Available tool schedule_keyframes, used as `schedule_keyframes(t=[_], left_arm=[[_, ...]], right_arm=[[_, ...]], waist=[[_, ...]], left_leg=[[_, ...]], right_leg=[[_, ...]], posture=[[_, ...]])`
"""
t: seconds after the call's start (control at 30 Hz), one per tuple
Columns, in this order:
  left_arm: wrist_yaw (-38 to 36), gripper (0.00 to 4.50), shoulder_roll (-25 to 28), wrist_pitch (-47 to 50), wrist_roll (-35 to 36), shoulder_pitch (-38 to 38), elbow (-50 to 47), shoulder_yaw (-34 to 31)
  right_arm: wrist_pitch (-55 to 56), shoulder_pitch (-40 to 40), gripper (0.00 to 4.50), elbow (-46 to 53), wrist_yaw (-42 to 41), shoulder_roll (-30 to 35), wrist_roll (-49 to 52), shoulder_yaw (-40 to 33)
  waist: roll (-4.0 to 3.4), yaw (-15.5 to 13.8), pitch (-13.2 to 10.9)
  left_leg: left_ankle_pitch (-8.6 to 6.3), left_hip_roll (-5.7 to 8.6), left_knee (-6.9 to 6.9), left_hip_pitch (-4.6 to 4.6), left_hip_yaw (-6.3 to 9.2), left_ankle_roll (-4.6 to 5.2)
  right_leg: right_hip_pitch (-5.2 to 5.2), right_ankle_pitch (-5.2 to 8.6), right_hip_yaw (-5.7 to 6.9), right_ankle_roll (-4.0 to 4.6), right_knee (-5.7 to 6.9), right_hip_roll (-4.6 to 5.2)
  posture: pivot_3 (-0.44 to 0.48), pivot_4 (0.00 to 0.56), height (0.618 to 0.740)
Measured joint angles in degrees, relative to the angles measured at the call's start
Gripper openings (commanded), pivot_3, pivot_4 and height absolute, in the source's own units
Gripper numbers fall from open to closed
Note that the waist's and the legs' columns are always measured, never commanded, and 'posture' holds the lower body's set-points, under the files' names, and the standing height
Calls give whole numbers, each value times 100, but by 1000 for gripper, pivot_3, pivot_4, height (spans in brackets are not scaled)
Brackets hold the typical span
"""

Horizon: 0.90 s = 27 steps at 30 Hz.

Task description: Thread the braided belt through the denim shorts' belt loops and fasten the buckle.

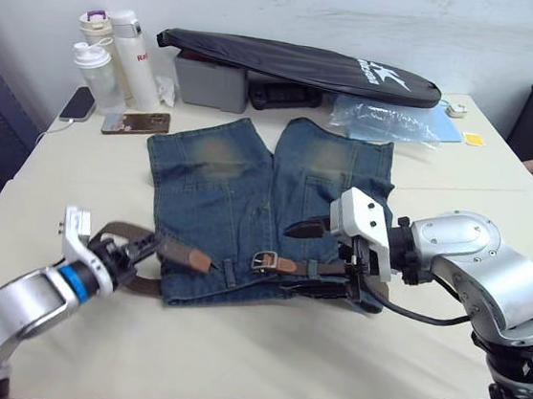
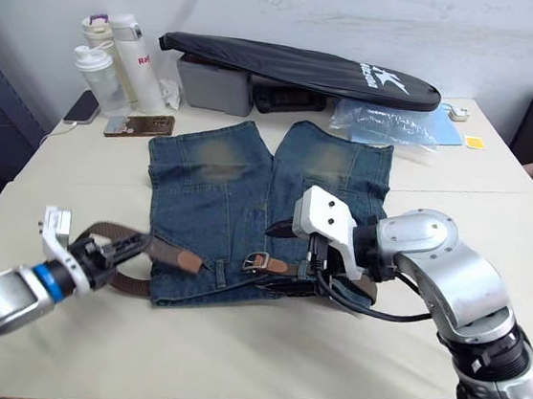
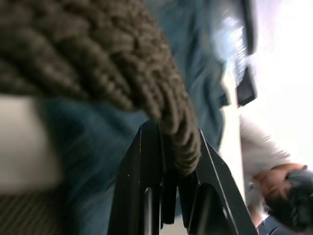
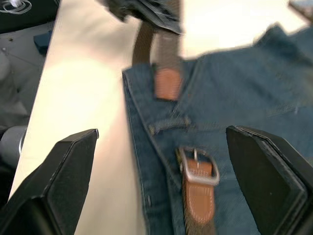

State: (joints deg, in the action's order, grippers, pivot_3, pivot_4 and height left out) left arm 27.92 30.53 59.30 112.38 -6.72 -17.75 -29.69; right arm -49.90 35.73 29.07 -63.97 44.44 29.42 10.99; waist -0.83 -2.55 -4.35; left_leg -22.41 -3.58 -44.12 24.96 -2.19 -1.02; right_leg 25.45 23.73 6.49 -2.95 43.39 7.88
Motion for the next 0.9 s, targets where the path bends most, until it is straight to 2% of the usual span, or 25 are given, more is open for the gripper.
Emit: schedule_keyframes(t=[0.1, 0.17, 0.33, 0.5, 0.63, 0.77, 0.9], left_arm=[[-59, 0, 31, -134, 0, -106, -193, 106], [-10, 0, -75, -337, 0, -121, -365, 204], [281, 0, -313, -747, 0, -166, -506, 521], [560, 0, -471, -1124, 1, -173, -636, 899], [676, 0, -80, -1274, -2, -174, -714, 1187], [776, 0, -77, -1582, -103, -172, -903, 1454], [948, 0, -396, -2013, -280, -163, -937, 1637]], right_arm=[[-195, 9, 4439, 2, 25, 11, 124, 4], [-358, 28, 4439, 5, 29, 53, 231, 4], [-639, 153, 4439, 6, 48, 139, 519, -28], [-762, 244, 4439, 5, 28, 350, 756, -189], [-743, 327, 4439, -9, 9, 540, 761, -228], [-717, 327, 4439, -27, 24, 559, 748, -228], [-657, 329, 4439, -33, 98, 559, 700, -227]], waist=[[-5, -19, -2], [-12, -22, -4], [-24, -12, -15], [-25, -13, -17], [-26, -4, -18], [-29, -7, -20], [-30, -24, -21]], left_leg=[[1, -1, 13, -9, 0, -7], [17, 3, 15, -15, -3, -46], [-8, 2, 34, -77, -2, -89], [-7, 8, 60, -76, -3, -93], [-3, 3, 71, -79, -3, -102], [9, 6, 85, -81, -5, -123], [13, 9, 85, -82, -6, -128]], right_leg=[[-7, -15, 5, -25, -38, 3], [-21, -21, 4, -34, -48, 13], [-92, -24, 13, -40, -88, 2], [-95, -55, 9, -99, -135, -20], [-97, -57, 4, -103, -150, -23], [-97, -60, 0, -109, -154, -26], [-98, -64, 1, -116, -156, -28]], posture=[[0, 150, 622], [0, 150, 622], [0, 150, 622], [0, 150, 622], [0, 150, 622], [0, 150, 622], [0, 150, 622]])
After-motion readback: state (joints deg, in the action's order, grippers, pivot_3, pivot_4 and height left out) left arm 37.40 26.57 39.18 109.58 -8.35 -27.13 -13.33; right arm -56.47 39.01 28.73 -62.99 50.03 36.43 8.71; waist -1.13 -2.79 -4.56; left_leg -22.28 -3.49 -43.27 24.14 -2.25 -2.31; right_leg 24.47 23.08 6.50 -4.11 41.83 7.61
